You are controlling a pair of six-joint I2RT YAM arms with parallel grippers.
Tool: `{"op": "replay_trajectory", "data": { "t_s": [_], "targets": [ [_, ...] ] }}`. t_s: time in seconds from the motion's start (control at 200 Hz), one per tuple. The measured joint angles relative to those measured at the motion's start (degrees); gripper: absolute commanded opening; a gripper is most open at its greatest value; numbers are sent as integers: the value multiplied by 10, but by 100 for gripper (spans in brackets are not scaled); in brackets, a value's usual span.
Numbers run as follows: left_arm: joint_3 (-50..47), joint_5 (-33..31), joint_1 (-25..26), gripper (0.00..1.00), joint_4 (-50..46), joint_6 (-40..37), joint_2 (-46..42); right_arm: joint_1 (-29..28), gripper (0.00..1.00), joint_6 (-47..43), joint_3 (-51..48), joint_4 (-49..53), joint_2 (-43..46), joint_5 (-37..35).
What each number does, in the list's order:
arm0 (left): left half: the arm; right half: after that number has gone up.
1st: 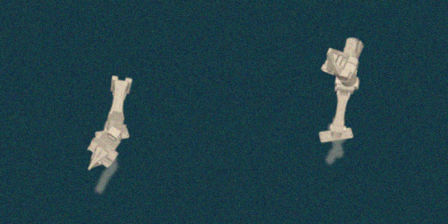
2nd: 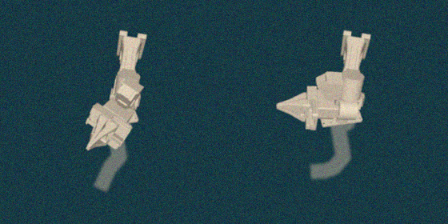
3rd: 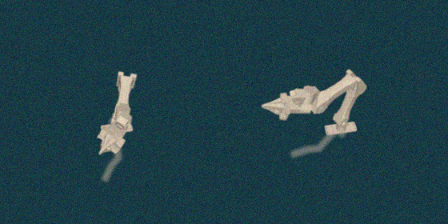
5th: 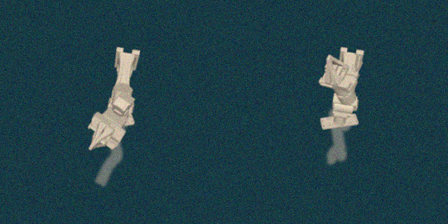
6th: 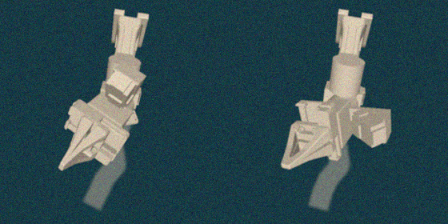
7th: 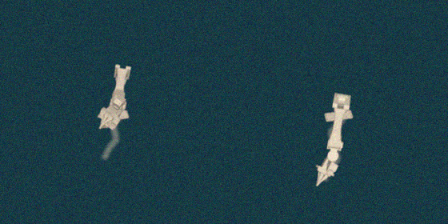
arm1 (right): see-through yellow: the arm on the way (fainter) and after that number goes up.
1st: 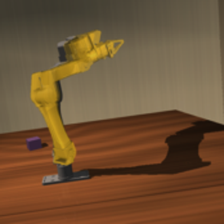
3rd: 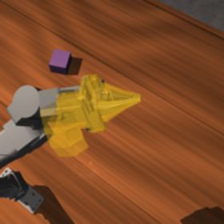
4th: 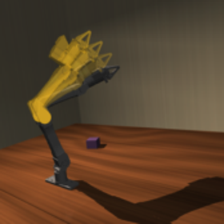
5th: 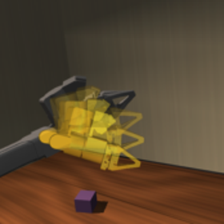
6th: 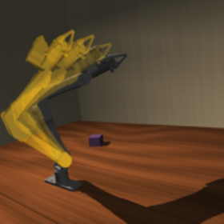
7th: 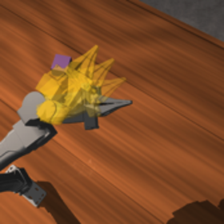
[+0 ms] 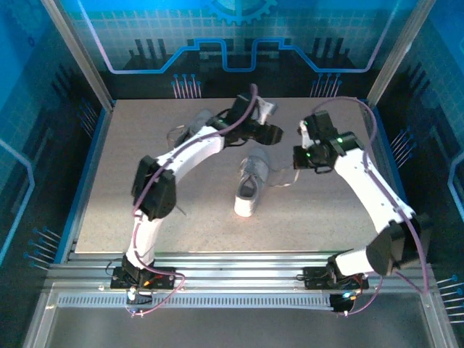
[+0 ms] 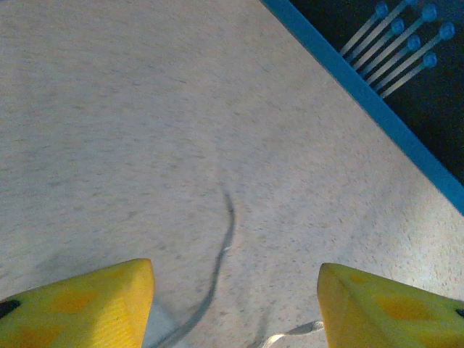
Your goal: Tie the shoes
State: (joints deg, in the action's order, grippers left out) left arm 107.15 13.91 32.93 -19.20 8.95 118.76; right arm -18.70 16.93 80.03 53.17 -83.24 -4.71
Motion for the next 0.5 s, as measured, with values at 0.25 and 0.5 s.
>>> {"op": "replay_trajectory", "data": {
  "t_s": [0.25, 0.5],
  "targets": [
    [-235, -12, -111, 61, 85, 47, -183, -103, 0, -29, 268, 39, -215, -23],
    [-422, -23, -183, 60, 120, 77, -302, -181, 0, -42, 610, 110, -474, -12]
  ]
}}
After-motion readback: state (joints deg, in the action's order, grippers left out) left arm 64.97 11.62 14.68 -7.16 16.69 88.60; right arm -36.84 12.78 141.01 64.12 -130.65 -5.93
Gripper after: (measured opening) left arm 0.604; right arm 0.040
